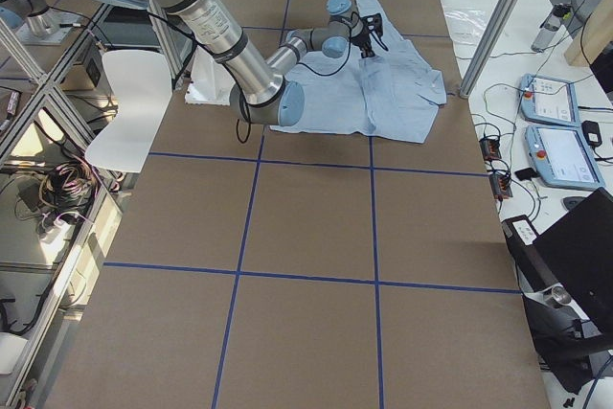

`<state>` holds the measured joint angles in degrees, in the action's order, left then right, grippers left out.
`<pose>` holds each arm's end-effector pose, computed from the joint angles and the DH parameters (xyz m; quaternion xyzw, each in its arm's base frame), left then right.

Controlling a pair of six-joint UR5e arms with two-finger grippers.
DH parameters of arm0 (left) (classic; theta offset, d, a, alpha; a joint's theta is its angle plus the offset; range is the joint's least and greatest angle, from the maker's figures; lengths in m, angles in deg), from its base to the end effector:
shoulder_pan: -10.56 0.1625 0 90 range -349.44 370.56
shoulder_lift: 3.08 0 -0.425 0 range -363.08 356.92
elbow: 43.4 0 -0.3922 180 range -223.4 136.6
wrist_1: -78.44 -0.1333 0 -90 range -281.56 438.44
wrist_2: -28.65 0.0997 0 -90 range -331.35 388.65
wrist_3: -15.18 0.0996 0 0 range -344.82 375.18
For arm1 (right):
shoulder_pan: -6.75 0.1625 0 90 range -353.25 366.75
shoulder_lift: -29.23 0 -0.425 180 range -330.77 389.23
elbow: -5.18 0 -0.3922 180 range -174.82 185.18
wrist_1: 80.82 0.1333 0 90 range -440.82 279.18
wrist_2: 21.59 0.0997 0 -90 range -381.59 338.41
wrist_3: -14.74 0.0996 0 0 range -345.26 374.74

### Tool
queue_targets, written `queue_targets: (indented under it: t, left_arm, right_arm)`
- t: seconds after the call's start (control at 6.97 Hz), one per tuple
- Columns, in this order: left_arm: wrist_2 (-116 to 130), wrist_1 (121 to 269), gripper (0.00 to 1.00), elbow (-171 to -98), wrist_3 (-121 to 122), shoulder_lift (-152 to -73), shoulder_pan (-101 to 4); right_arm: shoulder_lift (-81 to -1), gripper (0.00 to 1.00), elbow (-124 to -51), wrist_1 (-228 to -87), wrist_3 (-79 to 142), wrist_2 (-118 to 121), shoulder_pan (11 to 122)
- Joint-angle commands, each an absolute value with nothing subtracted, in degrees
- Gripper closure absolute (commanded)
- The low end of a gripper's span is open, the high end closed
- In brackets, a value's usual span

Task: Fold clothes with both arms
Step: 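Carry the grasped sleeve with the right gripper across the shirt front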

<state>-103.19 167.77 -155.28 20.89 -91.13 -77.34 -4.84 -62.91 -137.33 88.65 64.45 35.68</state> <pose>-0.0495 -0.4750 0.4907 0.1673 0.3469 0.1223 0.9147 -0.6385 -0.5131 0.1270 0.2391 -0.5020 0.1120 0.8236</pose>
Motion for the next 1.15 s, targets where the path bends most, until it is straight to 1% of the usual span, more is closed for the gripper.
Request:
queue_targets:
  t: [0.0,0.14,0.29,0.43,0.57,0.72,0.86,1.0]
  left_arm:
    - [-103.28,167.74,0.0,-155.02,20.89,-91.06,-77.33]
    - [-103.28,167.74,0.0,-154.85,20.89,-91.06,-77.33]
    - [-103.28,167.74,0.0,-154.84,20.89,-91.06,-77.33]
    - [-103.28,167.74,0.0,-154.84,20.89,-91.06,-77.33]
    - [-103.28,167.48,0.0,-154.67,20.89,-91.06,-77.33]
    - [-103.37,167.56,0.0,-154.15,20.89,-91.14,-77.33]
    - [-103.28,167.74,0.0,-154.23,20.89,-91.23,-77.25]
    - [-103.19,168.0,0.0,-153.45,20.37,-92.28,-76.99]
  right_arm:
    - [-2.24,1.0,-60.39,-137.33,88.66,62.52,32.94]
    - [-1.72,0.91,-60.3,-137.42,88.74,62.52,32.76]
    - [-0.32,0.81,-58.82,-137.42,88.83,62.52,32.59]
    - [1.17,0.8,-56.98,-137.59,88.83,62.52,32.59]
    - [2.15,0.1,-55.13,-138.98,88.66,62.43,32.41]
    - [3.81,0.0,-55.03,-143.52,88.83,62.43,32.5]
    - [6.17,0.0,-55.11,-149.49,89.01,63.73,32.85]
    - [6.37,0.0,-55.98,-154.07,88.83,69.23,35.11]
